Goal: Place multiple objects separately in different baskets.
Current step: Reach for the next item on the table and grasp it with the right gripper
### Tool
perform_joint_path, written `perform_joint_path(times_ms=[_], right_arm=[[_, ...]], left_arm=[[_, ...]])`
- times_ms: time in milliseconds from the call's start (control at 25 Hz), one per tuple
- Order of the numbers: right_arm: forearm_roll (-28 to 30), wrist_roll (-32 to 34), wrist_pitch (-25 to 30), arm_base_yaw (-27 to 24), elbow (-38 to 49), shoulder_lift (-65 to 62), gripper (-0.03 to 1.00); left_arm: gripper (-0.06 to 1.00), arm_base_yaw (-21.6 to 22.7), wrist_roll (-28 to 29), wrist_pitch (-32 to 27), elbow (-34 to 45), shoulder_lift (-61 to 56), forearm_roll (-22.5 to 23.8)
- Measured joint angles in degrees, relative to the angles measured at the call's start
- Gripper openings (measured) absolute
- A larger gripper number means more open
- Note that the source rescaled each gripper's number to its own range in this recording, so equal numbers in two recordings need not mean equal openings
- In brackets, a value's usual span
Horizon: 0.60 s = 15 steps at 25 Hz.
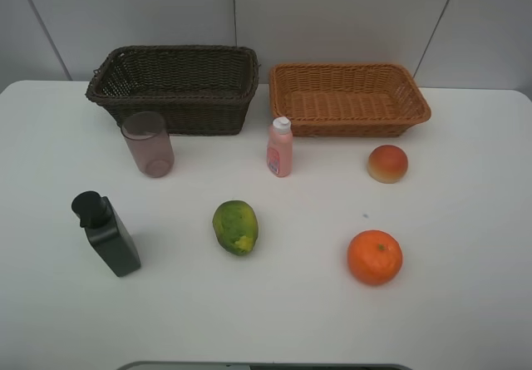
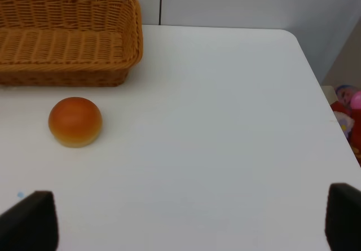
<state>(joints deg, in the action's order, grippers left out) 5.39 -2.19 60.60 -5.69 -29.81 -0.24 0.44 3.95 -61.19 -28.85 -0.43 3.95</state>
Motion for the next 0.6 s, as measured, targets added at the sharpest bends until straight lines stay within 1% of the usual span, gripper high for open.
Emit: perform_joint_path(times_ms=[600], right_arm=[[0.0, 0.0, 0.0, 0.0, 0.0, 0.0, 1.0]], left_arm=[[1.0, 0.0, 0.0, 0.0, 0.0, 0.0, 0.0]])
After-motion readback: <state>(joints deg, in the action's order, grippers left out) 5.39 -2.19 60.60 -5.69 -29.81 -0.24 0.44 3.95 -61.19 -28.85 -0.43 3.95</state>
